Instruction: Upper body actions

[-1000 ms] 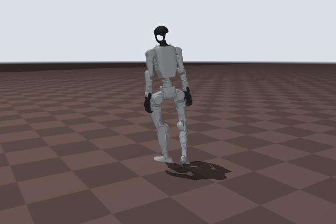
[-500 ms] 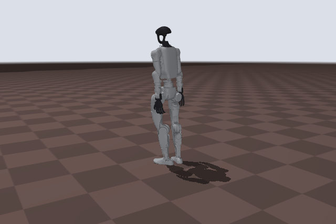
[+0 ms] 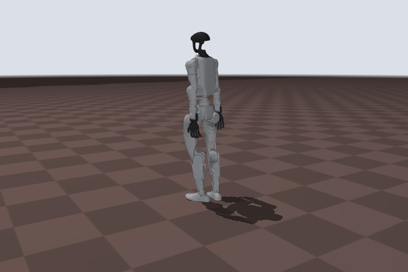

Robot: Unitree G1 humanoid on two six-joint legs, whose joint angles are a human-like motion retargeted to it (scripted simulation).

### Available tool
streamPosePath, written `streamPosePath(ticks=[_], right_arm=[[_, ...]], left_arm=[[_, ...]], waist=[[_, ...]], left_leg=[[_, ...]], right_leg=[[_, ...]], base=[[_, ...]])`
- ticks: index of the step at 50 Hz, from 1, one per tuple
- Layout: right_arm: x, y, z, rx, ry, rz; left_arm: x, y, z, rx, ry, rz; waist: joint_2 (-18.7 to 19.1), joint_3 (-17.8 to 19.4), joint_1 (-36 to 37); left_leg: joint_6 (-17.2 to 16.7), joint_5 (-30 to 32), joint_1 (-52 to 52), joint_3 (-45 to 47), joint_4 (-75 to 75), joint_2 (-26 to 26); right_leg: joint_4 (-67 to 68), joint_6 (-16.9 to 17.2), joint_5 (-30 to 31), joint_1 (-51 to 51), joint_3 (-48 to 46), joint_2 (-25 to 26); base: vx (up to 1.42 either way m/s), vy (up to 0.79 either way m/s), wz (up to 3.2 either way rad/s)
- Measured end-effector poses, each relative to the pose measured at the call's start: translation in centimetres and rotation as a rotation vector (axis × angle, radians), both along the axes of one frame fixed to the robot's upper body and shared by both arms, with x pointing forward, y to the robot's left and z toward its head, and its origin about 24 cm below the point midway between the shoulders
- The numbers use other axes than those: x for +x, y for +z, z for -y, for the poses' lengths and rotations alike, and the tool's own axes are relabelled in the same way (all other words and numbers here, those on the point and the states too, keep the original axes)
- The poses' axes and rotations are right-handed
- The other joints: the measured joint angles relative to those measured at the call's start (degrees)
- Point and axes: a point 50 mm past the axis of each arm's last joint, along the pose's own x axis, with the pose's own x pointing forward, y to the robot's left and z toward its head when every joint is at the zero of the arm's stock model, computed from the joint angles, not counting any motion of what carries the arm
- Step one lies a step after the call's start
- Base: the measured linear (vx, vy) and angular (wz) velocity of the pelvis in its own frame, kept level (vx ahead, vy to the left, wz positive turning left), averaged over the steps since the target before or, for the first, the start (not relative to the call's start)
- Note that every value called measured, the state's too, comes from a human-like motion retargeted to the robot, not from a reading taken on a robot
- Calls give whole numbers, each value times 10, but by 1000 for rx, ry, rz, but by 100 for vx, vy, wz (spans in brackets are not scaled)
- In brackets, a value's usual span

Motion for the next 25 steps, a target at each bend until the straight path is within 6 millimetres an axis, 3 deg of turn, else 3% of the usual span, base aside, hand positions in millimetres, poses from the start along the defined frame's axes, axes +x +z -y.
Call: streamPosePath(ticks=[12,25], right_arm=[[-16,0,-3,5,-6,-57],[-1,-1,-3,17,-1,-7]], left_arm=[[1,1,-7,22,28,3],[9,0,-6,26,24,33]], waist=[[0,-8,-10],[-1,-9,-16]], left_leg=[[-2,-7,4,-4,-1,9],[-6,-7,2,-2,0,19]], right_leg=[[2,-9,-4,6,0,9],[-1,-22,-4,7,-1,18]], base=[[0,-1,2],[-2,-3,3]])
